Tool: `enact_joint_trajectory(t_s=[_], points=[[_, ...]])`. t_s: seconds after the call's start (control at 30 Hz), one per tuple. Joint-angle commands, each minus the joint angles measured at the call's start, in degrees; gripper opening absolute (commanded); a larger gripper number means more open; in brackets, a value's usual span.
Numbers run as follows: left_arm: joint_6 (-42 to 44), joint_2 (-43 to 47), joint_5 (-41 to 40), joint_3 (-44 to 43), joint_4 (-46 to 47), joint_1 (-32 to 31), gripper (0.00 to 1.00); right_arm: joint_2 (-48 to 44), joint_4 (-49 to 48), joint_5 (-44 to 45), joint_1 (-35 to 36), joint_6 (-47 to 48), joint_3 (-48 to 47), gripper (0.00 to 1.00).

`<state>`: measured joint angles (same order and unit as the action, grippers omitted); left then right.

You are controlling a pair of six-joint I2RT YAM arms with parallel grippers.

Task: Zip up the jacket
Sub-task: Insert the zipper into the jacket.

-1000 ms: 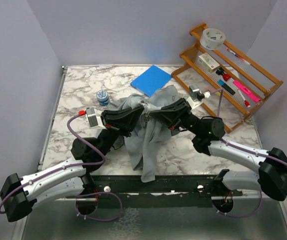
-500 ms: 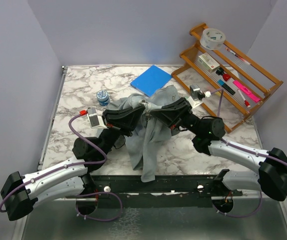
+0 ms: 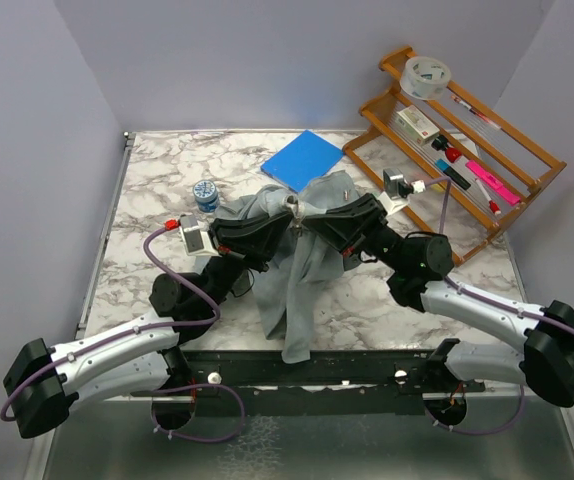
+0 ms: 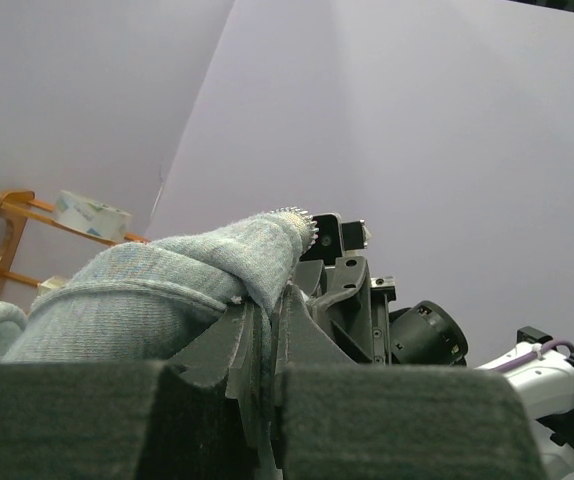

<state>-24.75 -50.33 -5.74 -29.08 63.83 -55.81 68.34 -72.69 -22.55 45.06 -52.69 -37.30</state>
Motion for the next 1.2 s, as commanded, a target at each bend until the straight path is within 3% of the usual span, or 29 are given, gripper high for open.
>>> enact_joint_trajectory(t_s=[0.0, 0.23, 0.6, 0.77, 1.0, 1.17], points=[[-0.46, -0.39, 5.21, 0.69, -1.14, -0.26, 0.0, -2.32, 2.69, 4.82, 0.46, 0.64, -0.42, 0.0], [-0.55, 0.57, 8.35, 0.43, -8.25, -0.26, 0.0, -3.9, 10.8, 7.05, 0.38, 1.73, -1.74, 0.0], [-1.62, 0.38, 4.35, 2.82, -16.71, -0.09, 0.0, -4.98, 14.13, 3.95, 0.38, 1.11, -1.84, 0.0], [-3.85, -0.93, 4.18, 4.69, -20.57, 0.0, 0.0, -8.74, 25.84, 6.94, 0.38, 5.76, 0.23, 0.01], [-11.15, -5.95, 8.54, 11.23, -21.83, -0.13, 0.0, -11.73, 38.12, 10.6, 0.38, 8.49, 7.12, 0.01], [-15.12, -8.65, 8.97, 16.51, -21.82, -1.74, 0.0, -11.21, 34.92, 9.82, 0.38, 4.3, 14.51, 0.01]])
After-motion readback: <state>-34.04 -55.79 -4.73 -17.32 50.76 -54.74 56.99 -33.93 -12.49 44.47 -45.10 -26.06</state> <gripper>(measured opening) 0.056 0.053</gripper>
